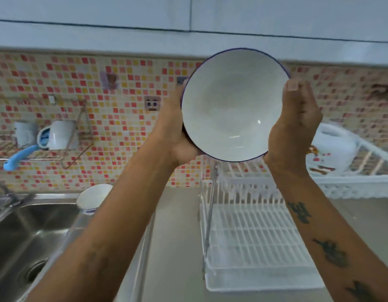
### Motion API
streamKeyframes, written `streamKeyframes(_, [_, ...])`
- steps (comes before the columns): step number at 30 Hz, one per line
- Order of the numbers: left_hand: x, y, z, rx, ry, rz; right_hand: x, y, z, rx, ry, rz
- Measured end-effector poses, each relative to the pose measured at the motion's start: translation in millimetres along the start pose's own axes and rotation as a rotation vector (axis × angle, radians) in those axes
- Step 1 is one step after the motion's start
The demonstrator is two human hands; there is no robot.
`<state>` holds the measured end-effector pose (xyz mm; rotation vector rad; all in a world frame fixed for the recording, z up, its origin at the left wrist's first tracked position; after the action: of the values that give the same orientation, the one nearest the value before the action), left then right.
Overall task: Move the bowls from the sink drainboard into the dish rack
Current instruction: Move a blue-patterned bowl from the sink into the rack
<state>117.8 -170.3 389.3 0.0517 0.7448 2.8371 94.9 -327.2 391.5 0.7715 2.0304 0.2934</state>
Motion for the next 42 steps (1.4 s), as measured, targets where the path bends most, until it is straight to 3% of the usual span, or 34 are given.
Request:
streamKeyframes(6, [-29.2,34.4,-19.6,-0.077,-0.288,-0.235,-51.5,-36.3,20.6,-0.022,-0.194,-0.097])
streamKeyframes(10, [-46.9,50.2,-19.4,-0.13,-0.278,-0.177,-77.6,-42.7,33.6,-0.021,-0.099,-0.299])
streamKeyframes(12, [-56.1,54.8,-17.8,-0.156,-0.23,-0.09,-88.8,-44.7,38.9,0.012,0.129,-0.465])
streamKeyframes(15, [-69.2,59.7,-19.2,-0.306,-0.087,0.014,-110.0,-52.1,55.1,0.262,0.426,-0.76])
streamKeyframes(20, [-92.5,52.7,-42.6,-0.671,0.19,0.078,-133.2,-61.0,81.3,0.397,0.688,-1.216])
streamKeyframes(23, [-95.6,50.8,-51.2,-0.834,0.332,0.028,-134.8,-61.5,98.8,0.451,0.69,-1.382])
streamKeyframes(30, [-105.1,48.9,-61.6,-1.31,0.394,-0.125,-112.6,-66.6,133.1,0.863,0.277,-1.57])
streamKeyframes(42, [-113.0,48.3,-67.4,-1.477,0.455,-0.099,-109.1,-69.4,130.1,0.863,0.243,-1.516])
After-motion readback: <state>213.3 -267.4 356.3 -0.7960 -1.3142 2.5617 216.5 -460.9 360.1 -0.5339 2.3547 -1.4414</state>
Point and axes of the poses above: each hand's wrist, its own x-axis away from the middle knuckle, its own y-axis out of the palm, z = x × y, the point moved 2 cm from there along -x, towards the middle knuckle, and after that the axes turned 12 degrees about z, right-handed, at the moved point
